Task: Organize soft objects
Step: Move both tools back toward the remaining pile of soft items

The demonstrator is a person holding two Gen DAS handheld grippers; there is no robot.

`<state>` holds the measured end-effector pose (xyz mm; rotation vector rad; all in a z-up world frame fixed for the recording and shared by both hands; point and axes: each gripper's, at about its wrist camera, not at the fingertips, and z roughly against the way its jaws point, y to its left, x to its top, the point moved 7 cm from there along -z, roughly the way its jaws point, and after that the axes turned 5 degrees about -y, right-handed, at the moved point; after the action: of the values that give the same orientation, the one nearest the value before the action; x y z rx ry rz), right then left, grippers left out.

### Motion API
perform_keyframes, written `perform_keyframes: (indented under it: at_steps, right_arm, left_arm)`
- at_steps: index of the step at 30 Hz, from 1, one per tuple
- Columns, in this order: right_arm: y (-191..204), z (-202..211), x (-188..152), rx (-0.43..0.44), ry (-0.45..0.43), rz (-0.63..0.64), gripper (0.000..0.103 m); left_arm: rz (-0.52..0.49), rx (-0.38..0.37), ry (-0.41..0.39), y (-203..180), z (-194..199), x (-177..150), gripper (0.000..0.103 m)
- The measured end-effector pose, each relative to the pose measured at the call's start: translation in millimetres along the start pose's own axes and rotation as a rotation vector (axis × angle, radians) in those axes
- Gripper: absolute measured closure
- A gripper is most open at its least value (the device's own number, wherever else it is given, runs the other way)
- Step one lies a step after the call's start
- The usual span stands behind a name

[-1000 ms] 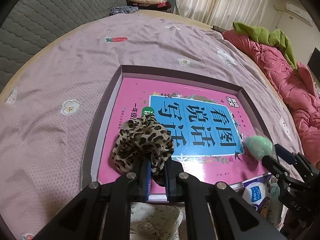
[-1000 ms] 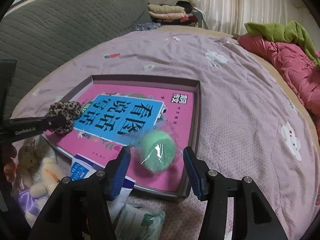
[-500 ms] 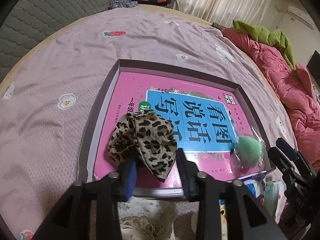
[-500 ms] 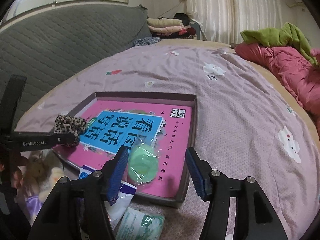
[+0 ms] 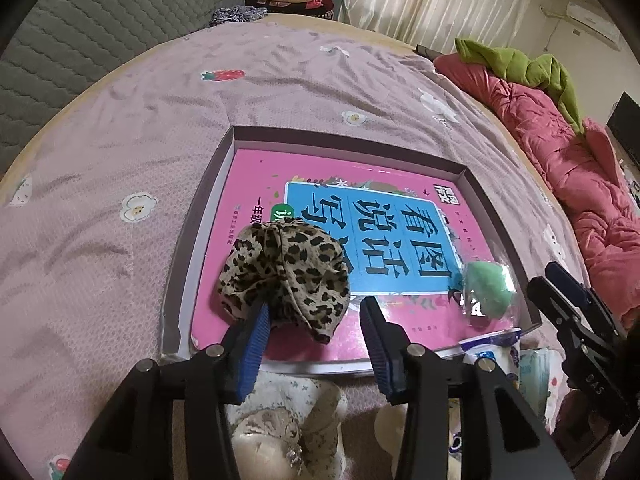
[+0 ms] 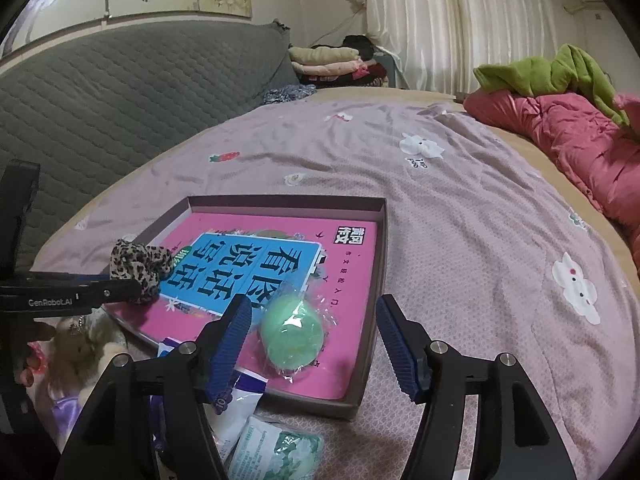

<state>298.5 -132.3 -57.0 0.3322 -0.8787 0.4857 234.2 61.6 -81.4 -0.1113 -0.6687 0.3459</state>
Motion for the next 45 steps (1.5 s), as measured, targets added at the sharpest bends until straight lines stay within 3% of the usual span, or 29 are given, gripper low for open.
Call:
perform_keyframes:
  at_steps: [13,16,31,45]
  right_arm:
    - [-4.4,13.6,2.2,-0.018,-0.046,-0.024,0.033]
    - [-4.2,17.3,2.8,-0.017,-0.060,-0.030,0.031]
    - [-3.5,36.5,3.4,-0.005,-0.126,-0.041,0.030]
    - [3.7,65.9,7.3,-0.054,-0.219,-0.027,0.029]
  left_arm:
    - [0.003,-0.018,-0.077,-1.7,31.7,2.4,0.057]
    - [0.002,-0.013,-0.094,-0.8,39.5,3.0,0.049]
    - [0.026,0.027,-0.189,15.1,71.8,4.6,0.043]
    - [0.044,0.016,-0.201,23.2,81.5,-1.4,0.043]
